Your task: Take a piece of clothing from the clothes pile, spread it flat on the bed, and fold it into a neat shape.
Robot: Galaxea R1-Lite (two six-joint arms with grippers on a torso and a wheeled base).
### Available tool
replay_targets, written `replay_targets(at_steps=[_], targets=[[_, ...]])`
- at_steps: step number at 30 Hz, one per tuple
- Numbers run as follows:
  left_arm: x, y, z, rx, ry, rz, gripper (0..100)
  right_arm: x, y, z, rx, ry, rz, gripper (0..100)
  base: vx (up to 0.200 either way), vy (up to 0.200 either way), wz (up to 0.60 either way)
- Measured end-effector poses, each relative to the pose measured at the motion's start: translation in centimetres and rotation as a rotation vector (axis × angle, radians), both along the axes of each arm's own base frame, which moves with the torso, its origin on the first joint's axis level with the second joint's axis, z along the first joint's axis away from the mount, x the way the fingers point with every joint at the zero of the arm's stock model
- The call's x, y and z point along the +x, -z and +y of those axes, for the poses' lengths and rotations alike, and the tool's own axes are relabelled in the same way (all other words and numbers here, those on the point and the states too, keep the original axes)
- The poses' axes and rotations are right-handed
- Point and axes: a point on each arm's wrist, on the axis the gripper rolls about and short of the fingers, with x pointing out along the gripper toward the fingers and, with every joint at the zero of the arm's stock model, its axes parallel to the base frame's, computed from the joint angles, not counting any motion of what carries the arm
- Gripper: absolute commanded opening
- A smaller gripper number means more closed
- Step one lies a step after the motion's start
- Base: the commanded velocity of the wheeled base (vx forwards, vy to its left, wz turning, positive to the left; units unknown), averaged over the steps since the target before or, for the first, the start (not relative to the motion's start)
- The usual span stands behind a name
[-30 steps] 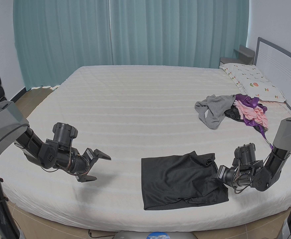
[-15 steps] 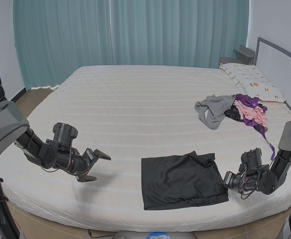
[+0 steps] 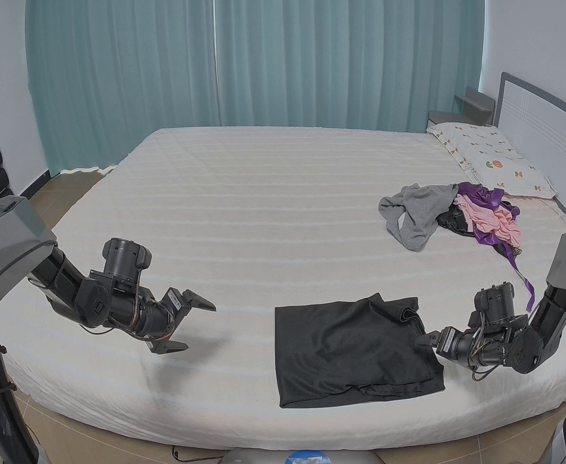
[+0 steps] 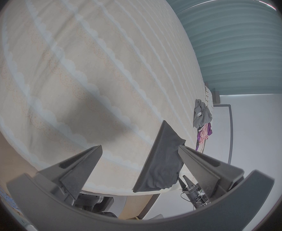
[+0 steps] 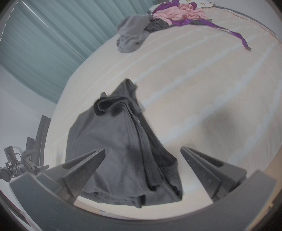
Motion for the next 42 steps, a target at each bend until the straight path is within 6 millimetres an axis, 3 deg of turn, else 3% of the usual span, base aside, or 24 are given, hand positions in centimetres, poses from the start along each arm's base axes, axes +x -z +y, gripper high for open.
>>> replay_targets(at_steps=[5, 11, 29, 33, 42], targets=[[0.0, 0.0, 0.0, 0.0, 0.0, 0.0, 100, 1.9, -1.6, 0.8, 0.024, -0.011, -0.093, 100, 0.0, 0.0, 0.0], [0.0, 0.0, 0.0, 0.0, 0.0, 0.001, 100, 3.5, -2.6, 3.5, 0.056, -0.07, -0.156, 100, 0.0, 0.0, 0.0], [0.1, 0.1, 0.0, 0.0, 0.0, 0.001, 100, 6.7, -1.2, 8.1, 0.143, -0.146, -0.114, 100, 0.0, 0.0, 0.0], [0.1, 0.1, 0.0, 0.0, 0.0, 0.002, 100, 8.1, -0.9, 7.9, 0.147, -0.124, -0.13, 100, 0.0, 0.0, 0.0], [0.0, 0.1, -0.1, 0.001, 0.001, 0.003, 100, 10.7, 0.2, 4.7, 0.164, -0.017, -0.183, 100, 0.0, 0.0, 0.0]])
